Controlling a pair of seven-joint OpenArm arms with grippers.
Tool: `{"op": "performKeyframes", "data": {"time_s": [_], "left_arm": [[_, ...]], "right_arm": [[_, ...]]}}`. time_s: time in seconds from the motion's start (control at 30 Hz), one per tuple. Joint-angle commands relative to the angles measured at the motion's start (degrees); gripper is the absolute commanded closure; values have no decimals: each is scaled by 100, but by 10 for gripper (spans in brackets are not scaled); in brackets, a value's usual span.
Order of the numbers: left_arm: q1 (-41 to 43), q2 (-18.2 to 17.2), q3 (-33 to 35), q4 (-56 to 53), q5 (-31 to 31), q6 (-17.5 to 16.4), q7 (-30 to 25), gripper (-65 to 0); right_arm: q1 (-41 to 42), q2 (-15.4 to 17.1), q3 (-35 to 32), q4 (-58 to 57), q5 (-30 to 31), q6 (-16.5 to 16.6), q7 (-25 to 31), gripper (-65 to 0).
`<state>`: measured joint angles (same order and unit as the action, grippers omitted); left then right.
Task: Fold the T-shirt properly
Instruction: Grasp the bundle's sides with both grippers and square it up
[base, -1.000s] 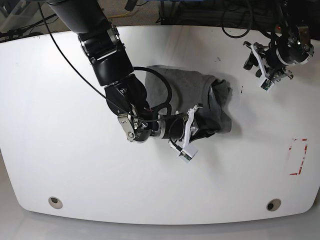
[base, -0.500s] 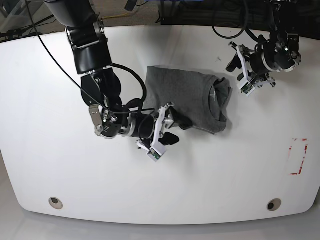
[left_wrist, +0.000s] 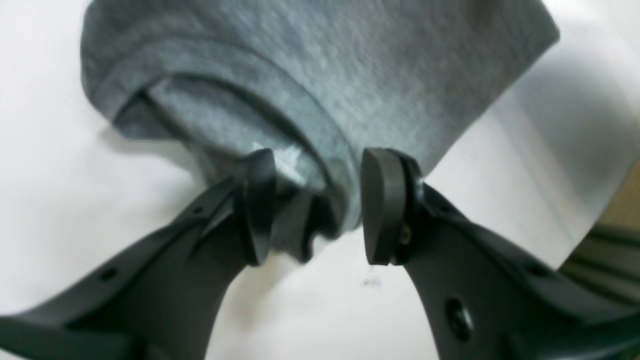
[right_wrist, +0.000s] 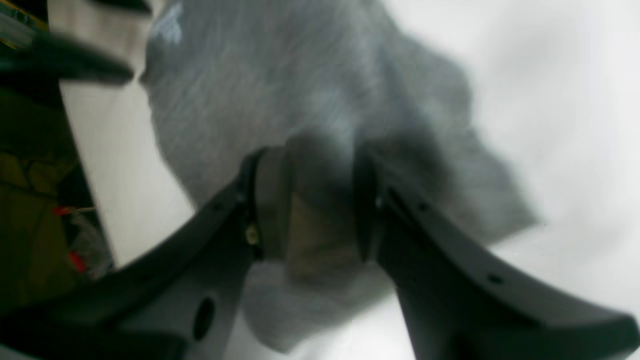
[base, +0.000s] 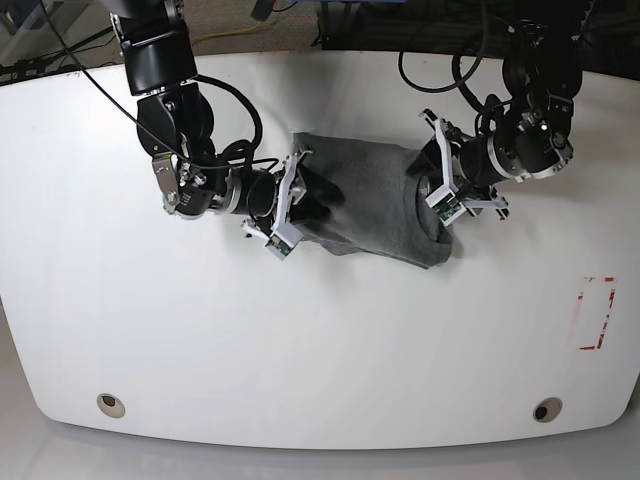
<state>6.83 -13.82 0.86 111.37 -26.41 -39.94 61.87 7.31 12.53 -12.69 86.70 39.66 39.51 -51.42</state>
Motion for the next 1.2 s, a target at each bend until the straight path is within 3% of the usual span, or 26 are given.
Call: {"op": "performKeyframes", "data": {"time_s": [0.0, 0.13, 0.4, 0.57, 0.67, 0.87, 1.17], "left_arm": [[-54, -2, 68, 14, 114, -6, -99, -260], [-195, 191, 410, -293, 659, -6, -99, -260], [-494, 279, 516, -970, 1178, -6, -283, -260], [-608, 191, 525, -1462, 1617, -6, -740, -260], [-775, -72, 481, -1577, 2013, -6, -907, -260], [-811, -477, -381, -1366, 2013, -6, -907, -260], [-881, -486, -1656, -882, 2013, -6, -881, -260]], "right_arm": [[117, -1, 25, -76, -67, 49, 179, -190], [144, -45, 7, -507, -524, 49, 584, -190], [381, -45, 16, -1201, -542, 49, 830, -189], [381, 8, 25, -1219, -568, 49, 830, -189], [381, 8, 16, -1219, -568, 49, 830, -189], [381, 8, 7, -1219, -568, 49, 830, -189], [381, -18, 16, -1131, -542, 49, 821, -192]]}}
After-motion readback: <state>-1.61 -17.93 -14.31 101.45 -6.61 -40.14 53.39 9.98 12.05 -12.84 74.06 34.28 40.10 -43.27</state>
